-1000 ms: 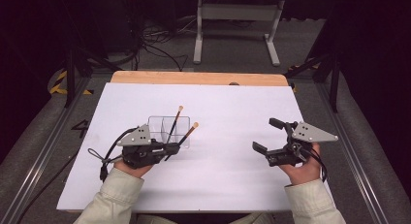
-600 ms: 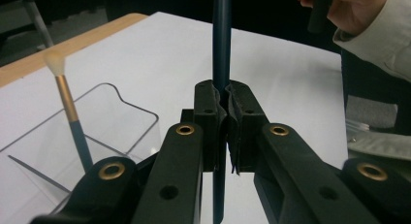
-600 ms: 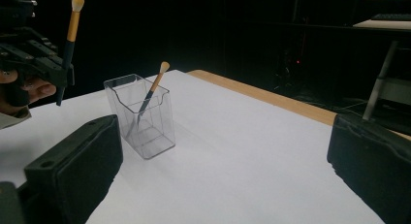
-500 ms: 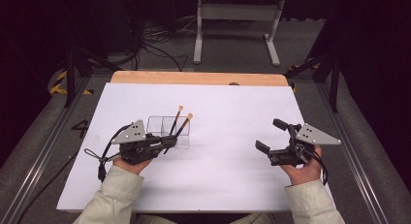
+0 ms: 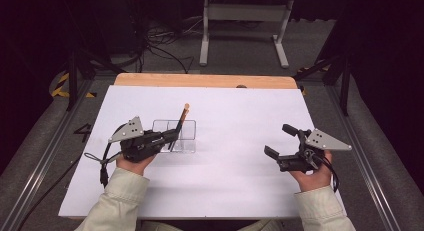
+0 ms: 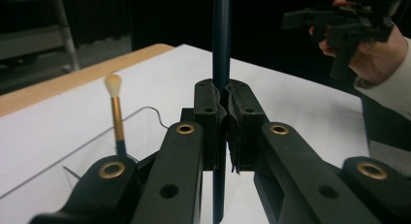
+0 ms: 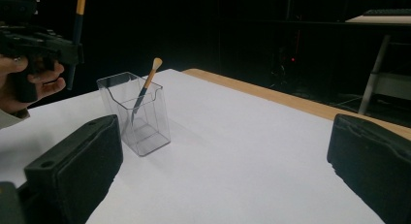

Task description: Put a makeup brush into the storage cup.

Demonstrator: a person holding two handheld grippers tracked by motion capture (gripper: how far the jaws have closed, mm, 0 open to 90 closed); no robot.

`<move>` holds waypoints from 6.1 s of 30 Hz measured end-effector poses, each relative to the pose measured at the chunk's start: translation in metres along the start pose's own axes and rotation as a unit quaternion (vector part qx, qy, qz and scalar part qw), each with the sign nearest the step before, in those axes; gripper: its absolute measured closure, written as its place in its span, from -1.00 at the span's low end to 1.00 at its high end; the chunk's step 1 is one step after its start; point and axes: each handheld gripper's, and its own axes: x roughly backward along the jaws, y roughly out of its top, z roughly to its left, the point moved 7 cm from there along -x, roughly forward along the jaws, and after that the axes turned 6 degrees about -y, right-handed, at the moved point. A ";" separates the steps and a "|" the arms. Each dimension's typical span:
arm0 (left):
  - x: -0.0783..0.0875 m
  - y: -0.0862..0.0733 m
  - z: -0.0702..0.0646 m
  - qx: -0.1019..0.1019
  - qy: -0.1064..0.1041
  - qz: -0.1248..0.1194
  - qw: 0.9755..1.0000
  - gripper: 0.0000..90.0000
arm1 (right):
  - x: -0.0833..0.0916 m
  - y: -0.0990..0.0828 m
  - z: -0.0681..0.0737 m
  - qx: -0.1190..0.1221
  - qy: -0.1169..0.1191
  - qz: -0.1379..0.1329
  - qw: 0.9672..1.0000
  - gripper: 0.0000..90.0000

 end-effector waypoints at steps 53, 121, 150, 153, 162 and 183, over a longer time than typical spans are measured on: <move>-0.023 -0.021 0.048 0.017 0.070 -0.014 0.997 0.86 | -0.001 -0.010 0.011 -0.014 0.051 -0.002 0.999 -1.00; 0.003 -0.023 0.038 0.030 0.067 0.018 0.997 -0.50 | -0.007 -0.010 0.015 -0.013 0.067 -0.001 0.998 -1.00; 0.070 -0.031 -0.001 0.038 0.053 -0.020 0.998 -0.91 | -0.001 -0.010 0.002 -0.012 0.053 -0.003 0.999 -1.00; 0.076 -0.035 -0.001 0.036 0.055 -0.022 0.998 -0.92 | -0.001 -0.010 0.001 -0.013 0.052 -0.002 0.999 -1.00; 0.092 -0.050 0.000 0.042 0.060 -0.033 0.997 -0.93 | 0.000 -0.015 -0.001 -0.011 0.047 0.005 0.999 -1.00; 0.098 -0.072 0.020 0.072 0.072 -0.037 0.994 -0.94 | 0.010 -0.029 -0.005 0.002 0.017 -0.017 1.000 -1.00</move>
